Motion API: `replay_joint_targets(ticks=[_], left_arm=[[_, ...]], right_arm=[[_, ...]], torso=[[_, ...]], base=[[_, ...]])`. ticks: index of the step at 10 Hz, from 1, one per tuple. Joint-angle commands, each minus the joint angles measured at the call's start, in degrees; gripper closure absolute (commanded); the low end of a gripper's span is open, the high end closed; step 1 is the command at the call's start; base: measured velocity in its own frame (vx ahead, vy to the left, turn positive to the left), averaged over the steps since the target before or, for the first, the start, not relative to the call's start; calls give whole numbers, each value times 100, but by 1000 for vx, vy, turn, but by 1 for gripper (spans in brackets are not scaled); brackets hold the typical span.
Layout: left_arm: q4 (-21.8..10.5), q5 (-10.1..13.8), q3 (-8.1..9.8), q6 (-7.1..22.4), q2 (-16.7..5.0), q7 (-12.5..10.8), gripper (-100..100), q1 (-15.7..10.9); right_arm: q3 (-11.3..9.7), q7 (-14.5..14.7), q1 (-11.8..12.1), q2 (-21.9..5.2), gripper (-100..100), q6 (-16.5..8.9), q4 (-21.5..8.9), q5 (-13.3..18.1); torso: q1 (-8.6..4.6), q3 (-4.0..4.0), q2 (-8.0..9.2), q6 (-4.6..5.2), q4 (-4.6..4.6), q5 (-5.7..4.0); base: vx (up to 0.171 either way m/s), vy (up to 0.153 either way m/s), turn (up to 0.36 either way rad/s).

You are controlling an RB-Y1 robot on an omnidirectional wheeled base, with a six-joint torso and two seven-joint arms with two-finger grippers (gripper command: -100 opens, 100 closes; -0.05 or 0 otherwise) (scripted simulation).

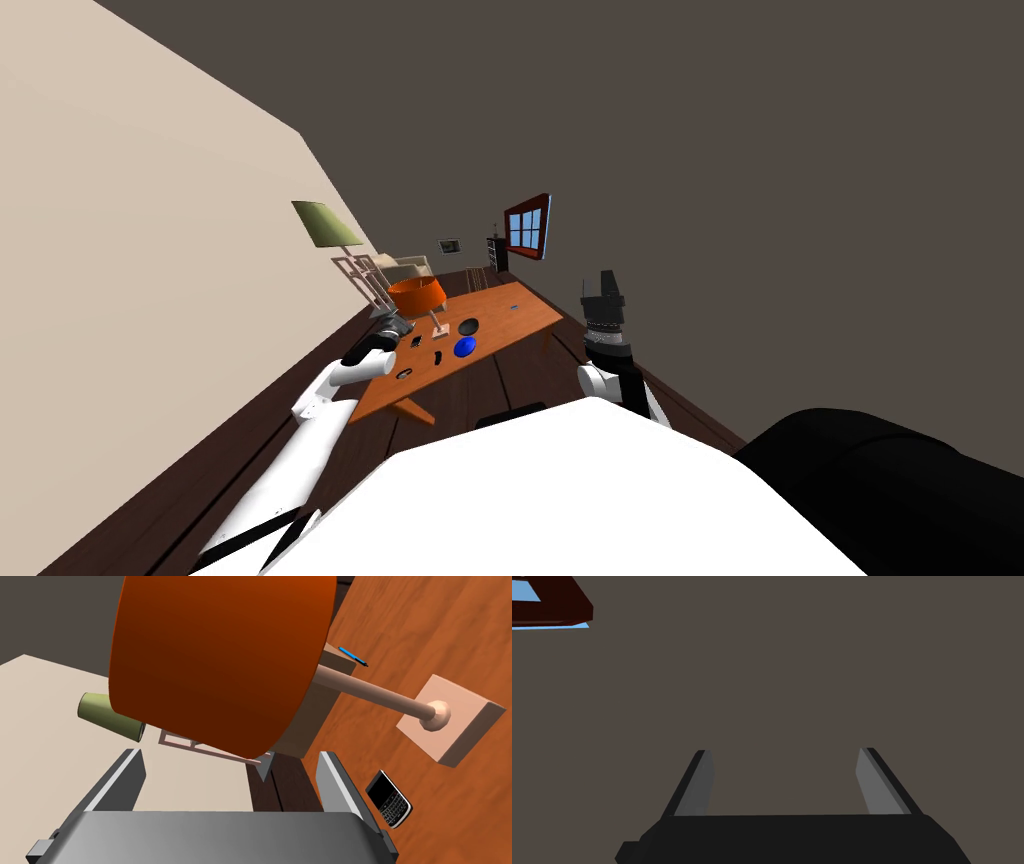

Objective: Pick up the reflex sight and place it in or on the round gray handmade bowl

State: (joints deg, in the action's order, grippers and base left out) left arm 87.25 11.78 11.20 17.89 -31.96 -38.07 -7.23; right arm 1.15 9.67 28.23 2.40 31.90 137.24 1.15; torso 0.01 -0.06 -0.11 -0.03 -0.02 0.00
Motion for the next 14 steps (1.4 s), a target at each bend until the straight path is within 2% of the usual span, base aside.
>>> replay_joint_targets(ticks=[1, 2, 3, 4, 5, 6, 7, 8, 9, 10, 11, 12, 13, 14], left_arm=[[-265, 52, 48, 199, -57, -136, -100, -52], [-471, 129, 146, 404, -125, -364, -100, -147], [-583, 129, 146, 471, -125, -364, -100, -147], [-798, 207, 247, 682, -181, -595, -100, -228], [-899, 207, 247, 741, -181, -595, -100, -228], [-1073, 284, 349, 980, -224, -825, -100, -295], [-1211, 284, 349, 1009, -224, -825, -100, -295], [-1406, 362, 453, 1272, -256, -1055, -100, -348], [-1519, 362, 453, 1272, -256, -1055, -100, -348], [-1667, 439, 557, 1526, -276, -1284, -100, -388], [-1761, 439, 557, 1530, -276, -1284, -100, -388], [-2024, 515, 662, 1755, -285, -1508, -100, -417], [-2114, 515, 662, 1781, -285, -1508, -100, -417], [-2330, 589, 766, 1999, -285, -1728, -100, -434]], right_arm=[[0, 0, 0, 0, 0, 0, 0, 0], [0, 0, 1, 0, 0, 0, 0, 0], [0, 0, 0, 0, 0, 0, 0, 0], [0, 0, 1, 0, 0, 0, 0, 0], [0, 0, 1, 0, 0, 0, 0, 0], [0, 0, 1, 0, 0, 0, 0, 0], [0, 0, 0, 0, 0, 0, 0, 0], [1, 0, 1, 0, 0, 0, 0, 0], [0, 0, 1, 0, 0, 0, 0, 0], [1, 0, 1, 0, 0, 0, 0, 0], [0, 0, 1, 0, 0, 0, 0, 0], [1, 0, 1, 0, 0, 0, 0, 0], [0, 0, 1, 0, 0, 0, 0, 0], [1, 0, 1, 0, 0, 0, 0, 0]], torso=[[0, 0, 0, 0, 0, 0], [3, 0, 1, -5, -1, 1], [2, -1, -1, -3, -1, 1], [2, -1, -2, -5, -1, 1], [1, -2, -3, -3, -1, 1], [2, -1, -2, -5, -1, 1], [0, -2, -3, -1, -1, 0], [3, -2, -2, -8, -1, 1], [4, -4, -6, -3, -2, 2], [4, -2, -4, -7, -2, 2], [2, -3, -6, -4, -1, 0], [3, -4, -5, -7, -2, 1], [3, -4, -6, -5, -2, 1], [4, -3, -5, -8, -2, 2]], base=[[12, -3, -115], [17, -7, -160], [18, -3, -115], [24, -7, -153], [20, -5, -135], [21, -6, -228], [21, 1, -78], [31, 2, -123], [28, 3, -98], [33, -5, -161], [29, 0, -78], [36, -1, -162], [29, 3, -65], [35, 3, -111]])
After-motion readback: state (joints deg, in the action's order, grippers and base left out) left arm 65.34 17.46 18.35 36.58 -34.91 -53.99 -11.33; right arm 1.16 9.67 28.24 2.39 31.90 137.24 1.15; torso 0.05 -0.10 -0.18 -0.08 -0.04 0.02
